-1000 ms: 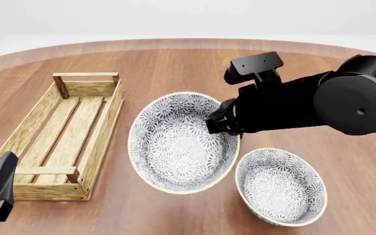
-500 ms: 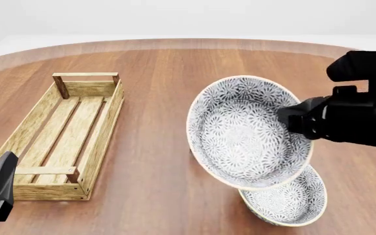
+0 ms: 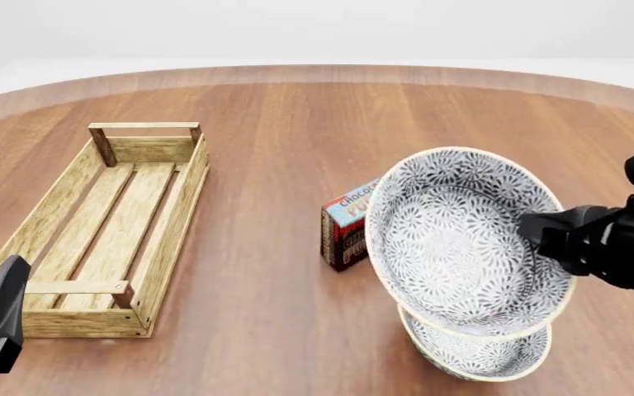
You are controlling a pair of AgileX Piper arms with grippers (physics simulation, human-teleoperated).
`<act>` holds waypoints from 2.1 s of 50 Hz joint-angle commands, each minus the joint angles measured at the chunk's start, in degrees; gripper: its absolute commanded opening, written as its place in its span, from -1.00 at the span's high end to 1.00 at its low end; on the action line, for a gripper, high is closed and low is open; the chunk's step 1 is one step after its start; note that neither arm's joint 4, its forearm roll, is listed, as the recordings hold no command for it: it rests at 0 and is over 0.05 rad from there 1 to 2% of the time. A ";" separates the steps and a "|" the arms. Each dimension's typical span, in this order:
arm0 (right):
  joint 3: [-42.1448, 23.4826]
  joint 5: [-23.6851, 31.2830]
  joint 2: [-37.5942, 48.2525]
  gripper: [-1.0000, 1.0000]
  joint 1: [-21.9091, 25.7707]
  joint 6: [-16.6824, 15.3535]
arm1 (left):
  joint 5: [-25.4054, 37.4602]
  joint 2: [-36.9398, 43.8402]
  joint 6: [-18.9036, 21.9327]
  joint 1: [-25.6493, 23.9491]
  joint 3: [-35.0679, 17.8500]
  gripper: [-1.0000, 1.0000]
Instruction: Stack the left bowl on the right bowl and place them in the tray.
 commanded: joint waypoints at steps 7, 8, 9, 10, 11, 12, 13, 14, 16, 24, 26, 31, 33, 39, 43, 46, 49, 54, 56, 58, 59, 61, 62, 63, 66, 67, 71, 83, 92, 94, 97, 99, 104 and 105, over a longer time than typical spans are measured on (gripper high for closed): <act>2.95 0.63 -3.84 1.00 -3.32 1.41 | 0.00 0.00 0.00 0.00 0.00 -1.00; 3.06 0.69 -4.00 1.00 -3.45 1.50 | 0.00 0.00 0.00 0.00 0.00 -1.00; 3.18 0.73 -4.14 1.00 -3.75 1.53 | 0.00 0.00 0.00 0.00 0.00 -1.00; 3.31 0.74 -4.23 1.00 -3.81 1.57 | 0.00 0.00 0.00 0.00 0.00 -1.00; 3.49 0.63 -4.17 1.00 -3.99 1.50 | 0.00 0.00 0.00 0.00 0.00 -1.00; 3.67 0.60 -4.24 1.00 -4.01 1.60 | 0.00 0.00 0.00 0.00 0.00 -1.00; 3.83 0.61 -4.30 1.00 -4.09 1.63 | 0.00 0.00 0.00 0.00 0.00 -1.00; 3.98 0.54 -4.32 1.00 -4.09 1.68 | 0.00 0.00 0.00 0.00 0.00 -1.00; 4.17 0.34 -4.23 1.00 -4.15 1.78 | 0.00 0.00 0.00 0.00 0.00 -1.00; 5.24 -0.73 -3.83 1.00 -5.11 2.05 | 0.00 0.00 0.00 0.00 0.00 -1.00; 5.40 -0.85 -3.62 1.00 -5.46 1.82 | 0.00 0.00 0.00 0.00 0.00 -1.00; 6.04 -1.80 -2.86 1.00 -5.37 2.12 | 0.00 0.00 0.00 0.00 0.00 -1.00; 7.10 -2.93 -2.27 1.00 -5.10 2.48 | 0.00 0.00 0.00 0.00 0.00 -1.00; 9.19 -4.98 -1.46 1.00 -5.51 3.67 | 0.00 0.00 0.00 0.00 0.00 -1.00; 10.10 -5.62 -1.42 1.00 -5.34 4.08 | 0.00 0.00 0.00 0.00 0.00 -1.00; 10.56 -6.02 -1.34 1.00 -5.29 4.32 | 0.00 0.00 0.00 0.00 0.00 -1.00; 11.46 -7.09 -0.81 1.00 -5.39 4.65 | 0.00 0.00 0.00 0.00 0.00 -1.00; 12.81 -7.13 -1.55 1.00 -6.64 5.15 | 0.00 0.00 0.00 0.00 0.00 -1.00; 13.03 -7.05 -1.76 1.00 -6.67 5.08 | 0.00 0.00 0.00 0.00 0.00 -1.00; 13.59 -7.31 -1.90 1.00 -6.75 5.35 | 0.00 0.00 0.00 0.00 0.00 -1.00; 13.89 -7.34 -2.06 1.00 -6.81 5.42 | 0.00 0.00 0.00 0.00 0.00 -1.00; 14.39 -7.58 -2.20 1.00 -6.90 5.64 | 0.00 0.00 0.00 0.00 0.00 -1.00; 14.57 -7.83 -2.13 1.00 -6.94 5.74 | 0.00 0.00 0.00 0.00 0.00 -1.00; 15.01 -8.01 -2.26 1.00 -7.15 5.84 | 0.00 0.00 0.00 0.00 0.00 -1.00; 15.78 -7.88 -2.92 1.00 -7.66 6.05 | 0.00 0.00 0.00 0.00 0.00 -1.00; 15.86 -7.56 -3.25 1.00 -7.87 6.04 | 0.00 0.00 0.00 0.00 0.00 -1.00; 15.67 -6.84 -3.80 1.00 -8.31 5.91 | 0.00 0.00 0.00 0.00 0.00 -1.00; 16.32 -8.15 -2.78 1.00 -9.69 5.61 | 0.00 0.00 0.00 0.00 0.00 -1.00; 15.96 -9.21 -1.38 1.00 -10.10 5.14 | 0.00 0.00 0.00 0.00 0.00 -1.00; 15.81 -9.93 -0.46 1.00 -10.18 4.98 | 0.00 0.00 0.00 0.00 0.00 -1.00; 15.72 -10.52 0.34 1.00 -9.97 4.84 | 0.00 0.00 0.00 0.00 0.00 -1.00; 15.62 -10.51 0.42 -1.00 -10.05 4.84 | 0.00 0.00 0.00 0.00 0.00 -1.00; 13.86 -8.55 -0.36 -1.00 -10.82 3.68 | 0.00 0.00 0.00 0.00 0.00 -1.00; 13.85 -8.52 -0.38 -1.00 -10.82 3.68 | 0.00 0.00 0.00 0.00 0.00 -1.00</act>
